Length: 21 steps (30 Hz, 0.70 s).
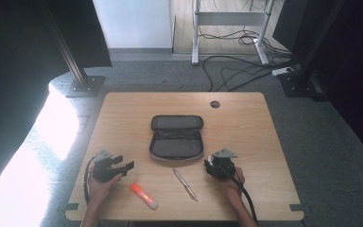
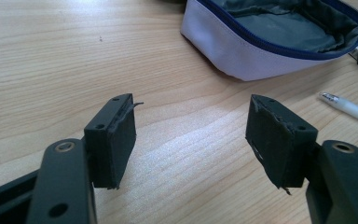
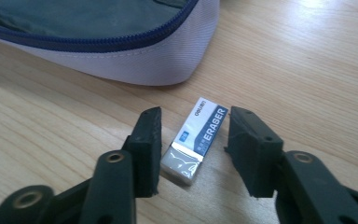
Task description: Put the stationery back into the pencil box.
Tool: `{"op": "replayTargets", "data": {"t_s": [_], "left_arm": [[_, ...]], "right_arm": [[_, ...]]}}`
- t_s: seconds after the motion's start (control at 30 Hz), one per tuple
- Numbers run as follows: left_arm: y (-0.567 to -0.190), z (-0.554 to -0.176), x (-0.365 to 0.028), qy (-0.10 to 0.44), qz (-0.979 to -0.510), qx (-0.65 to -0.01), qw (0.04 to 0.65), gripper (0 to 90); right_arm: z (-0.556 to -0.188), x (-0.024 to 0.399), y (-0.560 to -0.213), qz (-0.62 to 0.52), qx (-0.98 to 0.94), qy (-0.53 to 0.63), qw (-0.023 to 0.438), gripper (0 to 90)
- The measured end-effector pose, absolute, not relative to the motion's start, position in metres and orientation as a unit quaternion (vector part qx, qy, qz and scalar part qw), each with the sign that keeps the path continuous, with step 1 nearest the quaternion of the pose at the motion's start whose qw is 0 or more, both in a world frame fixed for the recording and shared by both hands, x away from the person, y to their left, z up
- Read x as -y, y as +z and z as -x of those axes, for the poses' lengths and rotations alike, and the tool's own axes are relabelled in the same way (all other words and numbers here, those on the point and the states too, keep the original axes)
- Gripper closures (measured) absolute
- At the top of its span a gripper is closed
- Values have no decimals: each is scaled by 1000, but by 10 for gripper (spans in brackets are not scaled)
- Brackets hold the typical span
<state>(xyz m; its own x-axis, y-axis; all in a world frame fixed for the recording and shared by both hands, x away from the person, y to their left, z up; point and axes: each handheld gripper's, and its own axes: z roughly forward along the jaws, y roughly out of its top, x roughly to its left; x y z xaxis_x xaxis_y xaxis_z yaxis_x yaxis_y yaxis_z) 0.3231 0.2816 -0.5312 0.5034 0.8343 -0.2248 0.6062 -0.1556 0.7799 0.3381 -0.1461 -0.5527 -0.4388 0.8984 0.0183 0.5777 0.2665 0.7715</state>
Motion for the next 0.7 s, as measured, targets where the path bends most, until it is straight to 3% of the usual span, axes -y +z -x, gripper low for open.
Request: {"op": "replayTargets", "data": {"t_s": [0.2, 0.7], "left_arm": [[-532, -324, -280, 129, -751, -480, 434, 337], [-533, -324, -280, 127, -752, -480, 433, 338]], "right_arm": [[-337, 148, -553, -486, -761, 366, 226, 713], [-335, 154, -552, -488, -758, 376, 214, 723]]}}
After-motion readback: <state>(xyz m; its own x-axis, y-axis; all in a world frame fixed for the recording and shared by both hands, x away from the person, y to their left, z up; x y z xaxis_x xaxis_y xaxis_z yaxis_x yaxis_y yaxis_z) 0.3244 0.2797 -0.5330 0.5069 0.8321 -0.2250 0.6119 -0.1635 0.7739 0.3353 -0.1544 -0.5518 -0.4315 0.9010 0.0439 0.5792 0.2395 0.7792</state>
